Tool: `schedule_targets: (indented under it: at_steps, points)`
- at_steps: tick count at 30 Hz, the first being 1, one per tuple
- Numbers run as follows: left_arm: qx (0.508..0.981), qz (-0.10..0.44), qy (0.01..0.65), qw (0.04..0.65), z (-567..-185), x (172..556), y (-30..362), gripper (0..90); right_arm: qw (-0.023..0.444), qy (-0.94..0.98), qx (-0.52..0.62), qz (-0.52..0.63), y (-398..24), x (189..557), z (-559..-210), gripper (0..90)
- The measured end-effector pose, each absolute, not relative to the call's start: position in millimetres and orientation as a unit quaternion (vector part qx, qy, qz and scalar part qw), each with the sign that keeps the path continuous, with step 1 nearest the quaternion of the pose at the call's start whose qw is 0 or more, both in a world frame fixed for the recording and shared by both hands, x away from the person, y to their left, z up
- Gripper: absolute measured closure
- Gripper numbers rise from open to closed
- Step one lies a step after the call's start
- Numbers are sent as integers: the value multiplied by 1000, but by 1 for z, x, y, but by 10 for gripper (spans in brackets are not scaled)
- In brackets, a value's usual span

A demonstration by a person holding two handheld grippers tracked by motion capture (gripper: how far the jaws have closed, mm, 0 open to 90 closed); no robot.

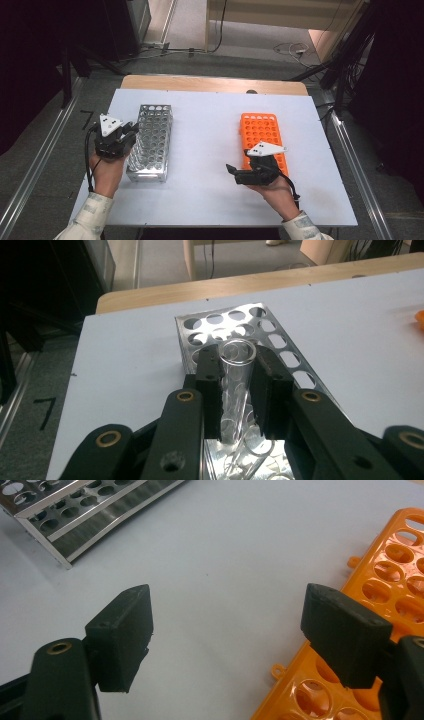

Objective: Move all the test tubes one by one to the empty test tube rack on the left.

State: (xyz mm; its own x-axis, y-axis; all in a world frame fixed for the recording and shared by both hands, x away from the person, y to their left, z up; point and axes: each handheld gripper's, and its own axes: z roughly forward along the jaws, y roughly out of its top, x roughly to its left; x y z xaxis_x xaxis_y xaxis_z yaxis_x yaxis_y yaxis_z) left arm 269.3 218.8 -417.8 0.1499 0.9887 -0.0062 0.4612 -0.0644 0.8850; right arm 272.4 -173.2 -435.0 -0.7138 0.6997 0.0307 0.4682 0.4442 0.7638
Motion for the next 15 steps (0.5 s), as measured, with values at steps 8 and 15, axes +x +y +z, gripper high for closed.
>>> schedule_targets:
  at_steps: [8,15]
  points:
    - [656,321,564,385,-420,271,219,721,145,838,349,393,-173,272,-436,195]
    - [652,315,565,394,-418,270,219,695,146,838,349,394,-173,273,-435,195]
